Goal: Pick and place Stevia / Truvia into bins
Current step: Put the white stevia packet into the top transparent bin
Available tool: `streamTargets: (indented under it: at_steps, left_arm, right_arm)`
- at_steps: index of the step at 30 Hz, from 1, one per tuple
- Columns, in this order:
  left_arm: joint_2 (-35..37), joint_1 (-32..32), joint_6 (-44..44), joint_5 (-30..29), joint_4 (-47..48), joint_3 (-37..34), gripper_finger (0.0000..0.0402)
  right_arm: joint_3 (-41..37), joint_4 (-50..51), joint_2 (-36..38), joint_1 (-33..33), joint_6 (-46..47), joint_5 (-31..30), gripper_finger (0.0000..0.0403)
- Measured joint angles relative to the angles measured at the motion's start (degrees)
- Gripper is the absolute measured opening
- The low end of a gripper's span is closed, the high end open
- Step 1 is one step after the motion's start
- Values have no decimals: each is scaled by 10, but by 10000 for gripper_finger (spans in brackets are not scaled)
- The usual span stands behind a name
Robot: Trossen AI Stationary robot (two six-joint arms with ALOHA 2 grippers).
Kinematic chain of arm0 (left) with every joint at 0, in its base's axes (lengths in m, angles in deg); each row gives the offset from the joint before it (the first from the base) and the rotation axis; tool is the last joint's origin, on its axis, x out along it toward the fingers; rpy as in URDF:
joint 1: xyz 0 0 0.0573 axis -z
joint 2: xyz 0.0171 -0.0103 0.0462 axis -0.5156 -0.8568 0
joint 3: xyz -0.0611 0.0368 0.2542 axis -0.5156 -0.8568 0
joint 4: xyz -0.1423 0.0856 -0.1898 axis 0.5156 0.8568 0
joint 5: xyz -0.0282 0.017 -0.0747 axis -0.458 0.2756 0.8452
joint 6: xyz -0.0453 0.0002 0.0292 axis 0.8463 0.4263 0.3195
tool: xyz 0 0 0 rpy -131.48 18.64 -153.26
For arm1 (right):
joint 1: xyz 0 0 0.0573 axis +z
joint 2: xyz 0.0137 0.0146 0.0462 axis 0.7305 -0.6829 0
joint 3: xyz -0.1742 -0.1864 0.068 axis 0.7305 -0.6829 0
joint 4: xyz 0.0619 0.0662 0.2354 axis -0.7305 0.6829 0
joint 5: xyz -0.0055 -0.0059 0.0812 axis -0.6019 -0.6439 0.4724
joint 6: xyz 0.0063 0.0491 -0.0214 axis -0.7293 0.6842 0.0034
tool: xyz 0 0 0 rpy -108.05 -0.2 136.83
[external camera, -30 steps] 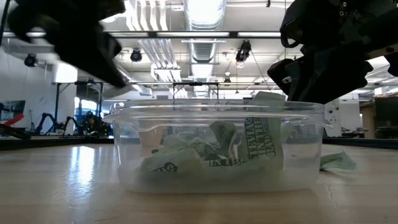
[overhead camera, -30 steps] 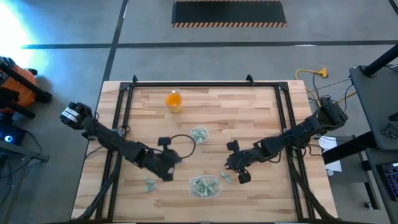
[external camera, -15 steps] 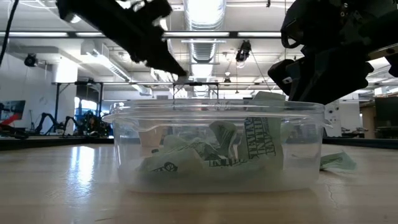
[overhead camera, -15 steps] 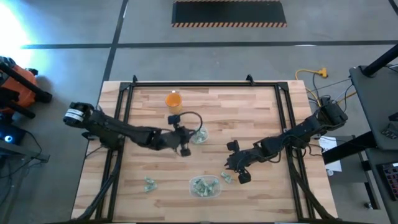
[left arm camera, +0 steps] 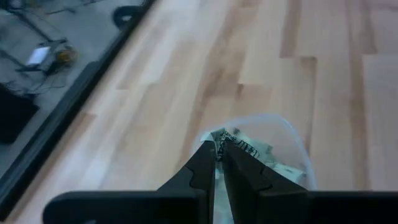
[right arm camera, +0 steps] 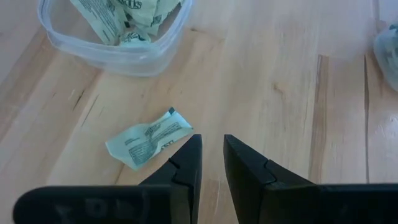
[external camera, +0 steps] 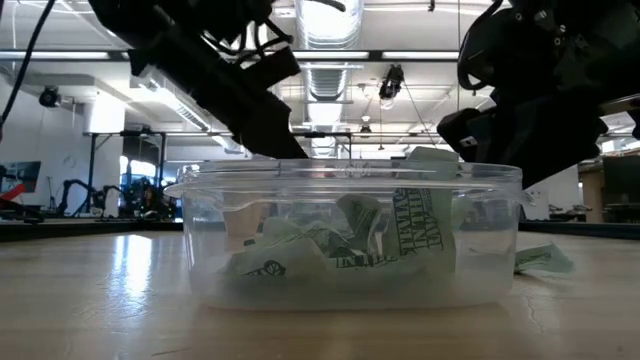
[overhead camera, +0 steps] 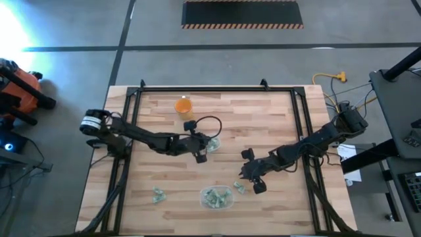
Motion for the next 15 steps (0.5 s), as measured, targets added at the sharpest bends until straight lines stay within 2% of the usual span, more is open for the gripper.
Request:
streamTargets:
  at_steps: [6,15]
  left_arm:
    - [-17,-16,-5,61,2,0,11]
    - [-34,-29,-5,78,3,4,11]
  right_arm:
    - [0,-8,0,0,-3,0,56]
    - [0,-10,0,0,-6,0,56]
